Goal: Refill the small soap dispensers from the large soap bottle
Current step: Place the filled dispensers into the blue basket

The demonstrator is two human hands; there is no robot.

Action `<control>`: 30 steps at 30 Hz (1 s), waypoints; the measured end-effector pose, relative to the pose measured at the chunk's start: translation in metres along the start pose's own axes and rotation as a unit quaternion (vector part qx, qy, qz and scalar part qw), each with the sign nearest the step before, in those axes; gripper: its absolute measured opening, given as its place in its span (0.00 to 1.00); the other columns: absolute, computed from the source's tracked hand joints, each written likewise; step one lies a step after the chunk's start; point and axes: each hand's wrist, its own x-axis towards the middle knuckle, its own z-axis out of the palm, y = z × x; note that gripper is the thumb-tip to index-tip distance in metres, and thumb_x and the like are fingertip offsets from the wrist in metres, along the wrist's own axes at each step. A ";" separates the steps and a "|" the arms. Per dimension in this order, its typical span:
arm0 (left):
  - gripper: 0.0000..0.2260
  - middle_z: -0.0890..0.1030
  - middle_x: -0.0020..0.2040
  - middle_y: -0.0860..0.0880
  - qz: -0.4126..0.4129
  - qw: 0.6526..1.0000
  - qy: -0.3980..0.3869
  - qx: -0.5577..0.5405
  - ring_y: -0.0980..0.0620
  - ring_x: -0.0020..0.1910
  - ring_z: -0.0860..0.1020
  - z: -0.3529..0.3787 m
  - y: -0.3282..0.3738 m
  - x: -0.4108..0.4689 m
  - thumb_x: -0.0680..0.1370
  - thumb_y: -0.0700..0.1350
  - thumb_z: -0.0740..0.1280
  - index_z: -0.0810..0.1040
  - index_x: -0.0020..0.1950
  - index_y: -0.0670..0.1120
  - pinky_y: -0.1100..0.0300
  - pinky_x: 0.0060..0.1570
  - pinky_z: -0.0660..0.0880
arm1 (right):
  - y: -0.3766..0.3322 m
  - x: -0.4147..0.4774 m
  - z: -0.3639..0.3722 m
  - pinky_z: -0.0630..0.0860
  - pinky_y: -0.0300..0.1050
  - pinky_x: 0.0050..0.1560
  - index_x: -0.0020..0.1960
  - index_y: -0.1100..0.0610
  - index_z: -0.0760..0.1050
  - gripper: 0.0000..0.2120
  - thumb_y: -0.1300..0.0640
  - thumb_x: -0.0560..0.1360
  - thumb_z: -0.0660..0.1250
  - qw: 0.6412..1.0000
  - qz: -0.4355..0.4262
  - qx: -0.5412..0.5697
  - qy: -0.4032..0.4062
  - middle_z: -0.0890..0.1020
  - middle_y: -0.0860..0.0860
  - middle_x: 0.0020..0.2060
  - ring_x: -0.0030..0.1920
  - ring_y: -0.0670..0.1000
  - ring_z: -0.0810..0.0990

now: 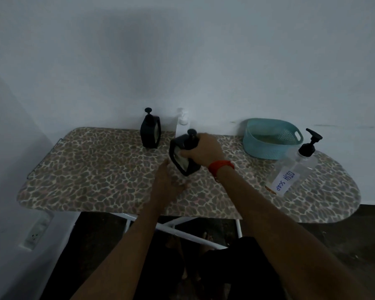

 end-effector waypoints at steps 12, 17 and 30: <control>0.42 0.47 0.81 0.45 0.060 0.949 -0.113 0.288 0.46 0.80 0.47 0.096 0.059 0.043 0.78 0.65 0.60 0.45 0.81 0.43 0.49 0.78 0.43 | 0.027 0.063 -0.152 0.72 0.40 0.31 0.50 0.58 0.75 0.25 0.44 0.62 0.77 0.986 0.120 -0.007 0.117 0.79 0.52 0.42 0.40 0.52 0.79; 0.41 0.49 0.82 0.46 0.075 0.938 -0.095 0.324 0.46 0.80 0.48 0.103 0.047 0.048 0.77 0.68 0.56 0.49 0.81 0.44 0.48 0.78 0.45 | 0.068 0.080 -0.164 0.82 0.51 0.49 0.58 0.60 0.76 0.26 0.49 0.66 0.77 0.957 0.210 0.038 0.197 0.82 0.54 0.49 0.48 0.55 0.82; 0.42 0.51 0.81 0.46 0.093 0.935 -0.085 0.333 0.46 0.80 0.48 0.106 0.036 0.053 0.76 0.69 0.54 0.51 0.81 0.44 0.47 0.78 0.43 | 0.136 0.086 -0.123 0.80 0.46 0.47 0.58 0.64 0.78 0.20 0.53 0.71 0.74 0.911 0.326 0.025 0.251 0.83 0.58 0.53 0.52 0.58 0.83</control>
